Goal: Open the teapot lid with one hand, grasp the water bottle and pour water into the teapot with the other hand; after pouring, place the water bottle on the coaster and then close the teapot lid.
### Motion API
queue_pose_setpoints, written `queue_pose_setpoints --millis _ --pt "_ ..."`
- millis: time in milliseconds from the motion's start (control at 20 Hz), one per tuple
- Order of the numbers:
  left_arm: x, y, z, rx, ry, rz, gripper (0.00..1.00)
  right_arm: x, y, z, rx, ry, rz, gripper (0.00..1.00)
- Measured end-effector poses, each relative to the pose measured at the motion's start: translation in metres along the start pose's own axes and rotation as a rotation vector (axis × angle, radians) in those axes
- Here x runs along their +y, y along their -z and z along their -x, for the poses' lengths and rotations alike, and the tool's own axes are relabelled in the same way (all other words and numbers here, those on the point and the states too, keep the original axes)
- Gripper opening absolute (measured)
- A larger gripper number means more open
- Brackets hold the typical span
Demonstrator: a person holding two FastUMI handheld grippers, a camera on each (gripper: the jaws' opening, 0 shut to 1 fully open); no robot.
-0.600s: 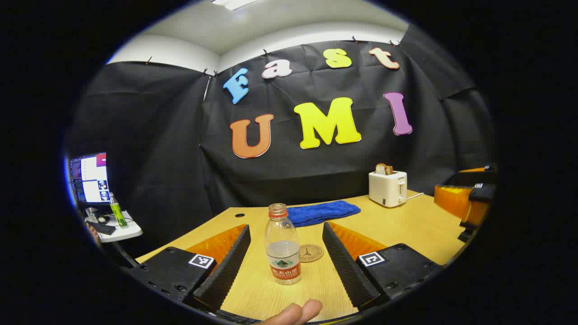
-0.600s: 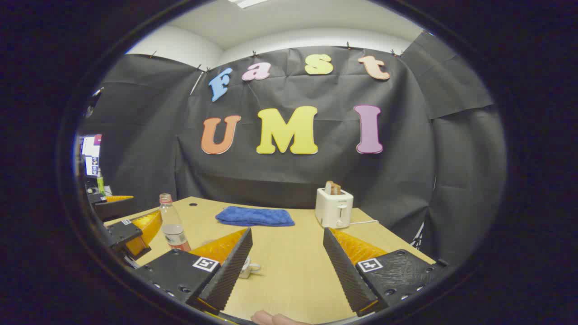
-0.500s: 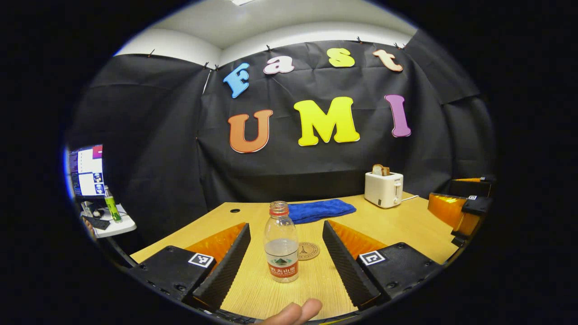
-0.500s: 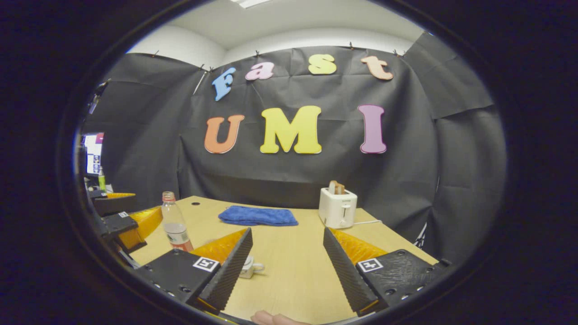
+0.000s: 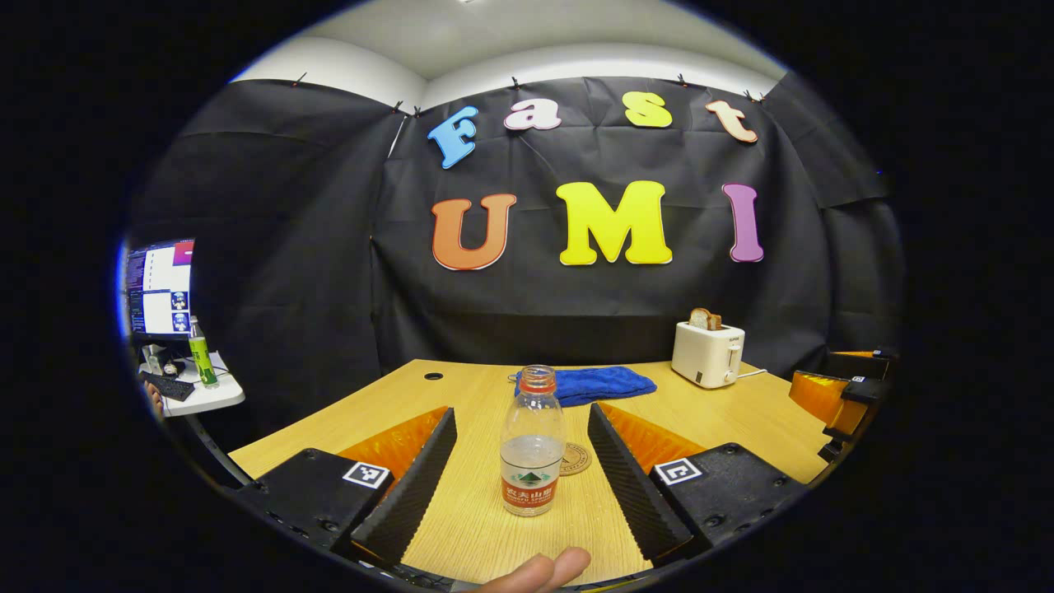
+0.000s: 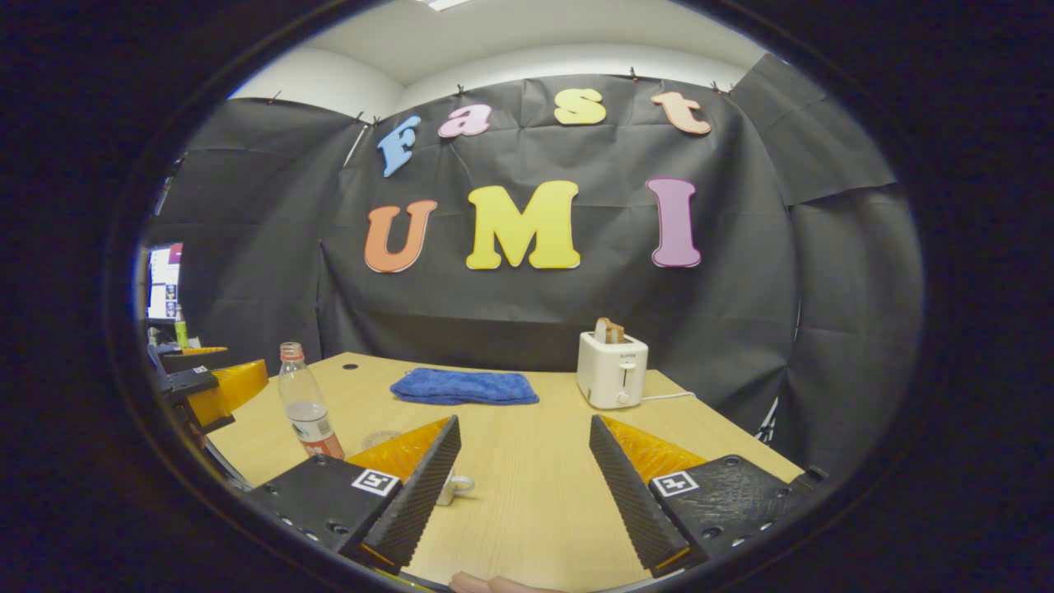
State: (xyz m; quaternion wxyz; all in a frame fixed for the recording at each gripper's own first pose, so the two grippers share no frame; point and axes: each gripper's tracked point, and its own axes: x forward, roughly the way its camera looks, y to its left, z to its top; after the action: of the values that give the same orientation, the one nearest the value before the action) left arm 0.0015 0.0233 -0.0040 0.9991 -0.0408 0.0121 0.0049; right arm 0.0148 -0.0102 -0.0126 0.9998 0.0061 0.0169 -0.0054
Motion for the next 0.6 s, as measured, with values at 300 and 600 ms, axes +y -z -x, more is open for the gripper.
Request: queue_pose_setpoints --millis 300,600 --pt "0.005 0.003 -0.003 0.008 -0.013 0.006 1.0 0.021 0.013 -0.012 0.008 -0.074 0.007 0.95" --pt "0.026 0.008 -0.013 0.016 -0.06 0.029 1.0 0.061 0.053 -0.049 0.062 -0.174 -0.041 0.96"
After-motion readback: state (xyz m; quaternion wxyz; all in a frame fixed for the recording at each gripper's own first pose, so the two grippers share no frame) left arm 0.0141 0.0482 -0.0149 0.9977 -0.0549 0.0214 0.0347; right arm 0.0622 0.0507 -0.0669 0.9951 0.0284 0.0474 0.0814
